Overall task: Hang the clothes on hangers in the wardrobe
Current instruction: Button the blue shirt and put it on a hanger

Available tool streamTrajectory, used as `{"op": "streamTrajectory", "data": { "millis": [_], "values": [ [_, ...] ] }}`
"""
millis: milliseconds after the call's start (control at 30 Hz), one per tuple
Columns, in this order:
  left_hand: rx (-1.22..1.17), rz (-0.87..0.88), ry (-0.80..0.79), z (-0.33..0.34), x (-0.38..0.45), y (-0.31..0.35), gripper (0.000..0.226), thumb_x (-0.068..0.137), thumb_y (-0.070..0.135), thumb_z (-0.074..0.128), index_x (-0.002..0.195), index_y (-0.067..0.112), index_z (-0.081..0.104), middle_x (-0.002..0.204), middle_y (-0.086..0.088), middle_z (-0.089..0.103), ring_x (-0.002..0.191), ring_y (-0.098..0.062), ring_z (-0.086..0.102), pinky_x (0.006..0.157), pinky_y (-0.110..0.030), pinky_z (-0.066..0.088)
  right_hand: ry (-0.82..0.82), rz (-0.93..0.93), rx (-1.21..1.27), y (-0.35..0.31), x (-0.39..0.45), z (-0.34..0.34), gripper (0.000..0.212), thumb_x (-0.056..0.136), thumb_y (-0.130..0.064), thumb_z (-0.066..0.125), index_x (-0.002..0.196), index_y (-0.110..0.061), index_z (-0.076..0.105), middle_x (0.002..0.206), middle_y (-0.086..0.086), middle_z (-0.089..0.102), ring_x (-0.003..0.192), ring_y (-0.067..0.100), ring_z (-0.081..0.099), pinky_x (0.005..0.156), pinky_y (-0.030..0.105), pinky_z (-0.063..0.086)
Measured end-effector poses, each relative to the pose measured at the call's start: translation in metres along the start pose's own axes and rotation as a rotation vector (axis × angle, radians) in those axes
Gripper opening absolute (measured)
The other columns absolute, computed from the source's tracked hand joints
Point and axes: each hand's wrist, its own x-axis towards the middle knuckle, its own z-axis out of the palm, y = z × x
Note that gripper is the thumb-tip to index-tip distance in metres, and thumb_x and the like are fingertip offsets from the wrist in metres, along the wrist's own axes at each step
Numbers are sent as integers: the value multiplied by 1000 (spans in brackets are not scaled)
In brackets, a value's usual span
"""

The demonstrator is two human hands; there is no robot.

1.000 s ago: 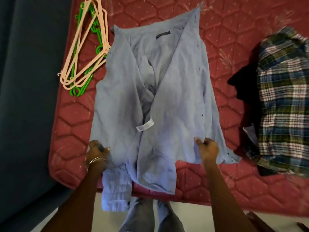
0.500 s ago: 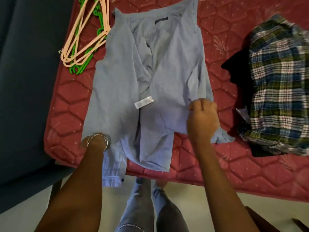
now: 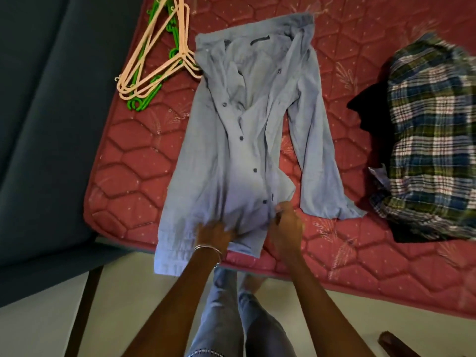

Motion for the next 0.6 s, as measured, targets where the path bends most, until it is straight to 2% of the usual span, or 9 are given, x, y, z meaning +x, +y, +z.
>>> {"op": "streamTrajectory", "data": {
  "millis": [33, 100, 200, 233, 267, 333, 433, 500, 600],
  "values": [
    [-22, -78, -29, 6, -4, 2, 14, 55, 29, 79, 66, 34, 73, 64, -4, 65, 63, -31, 65, 64, -51, 54, 19, 59, 64, 6, -1, -4, 27, 69, 6, 63, 89, -11, 56, 72, 13, 62, 74, 37, 60, 69, 44, 46],
    [-51, -214, 6, 20, -5, 3, 8, 55, 18, 74, 56, 25, 71, 60, -9, 63, 59, -34, 63, 65, -50, 52, 70, 118, 138, 19, -2, -8, 28, 71, 5, 60, 93, -11, 54, 73, 9, 58, 76, 35, 58, 74, 45, 46],
    [32, -307, 57, 9, -11, 4, 11, 59, 6, 69, 63, 15, 72, 68, -11, 64, 64, -34, 64, 70, -45, 51, 92, 214, 290, 30, -8, -13, 30, 77, 8, 56, 105, -3, 54, 69, -2, 49, 63, 16, 51, 67, 30, 42],
    [-35, -300, -4, 2, -11, 6, 12, 67, 8, 68, 75, 16, 72, 77, -11, 66, 72, -35, 66, 74, -44, 52, 88, 235, 340, 31, -10, -14, 30, 79, 8, 54, 107, -2, 54, 69, -5, 47, 61, 8, 47, 63, 24, 40],
    [-144, -263, 22, 0, -8, 5, 12, 77, 12, 64, 85, 17, 70, 86, -12, 66, 80, -36, 66, 76, -42, 53, 82, 246, 385, 31, -12, -12, 27, 82, 7, 53, 107, -3, 54, 68, -6, 46, 60, 4, 45, 59, 19, 39],
    [-508, -208, 151, -7, 4, 7, 19, 85, 17, 53, 93, 12, 69, 94, -16, 64, 86, -35, 64, 77, -39, 52, 60, 258, 475, 32, -14, -5, 13, 89, 1, 53, 95, -8, 59, 64, -8, 47, 56, 2, 43, 59, 23, 38],
    [-1020, -251, 350, -26, 28, 30, 16, 85, 6, 58, 93, 2, 71, 89, -18, 69, 77, -27, 65, 71, -22, 50, 22, 300, 591, 37, -8, 2, 33, 94, -10, 57, 64, -21, 48, 51, -13, 39, 49, 0, 35, 55, 26, 32],
    [-1165, -356, 432, -33, 48, 42, 16, 85, 0, 61, 97, 0, 72, 90, -16, 71, 78, -20, 64, 67, -8, 45, -3, 346, 690, 39, 2, 2, 34, 94, -8, 58, 63, -21, 50, 50, -16, 45, 53, -3, 38, 56, 23, 35],
    [-1190, -397, 350, -38, 79, 47, 16, 84, 3, 65, 98, 0, 72, 91, -16, 72, 81, -22, 65, 76, -18, 51, 19, 416, 797, 42, 24, 2, 22, 92, -7, 62, 73, -17, 63, 67, -7, 59, 68, 5, 53, 67, 24, 46]
  ]
}}
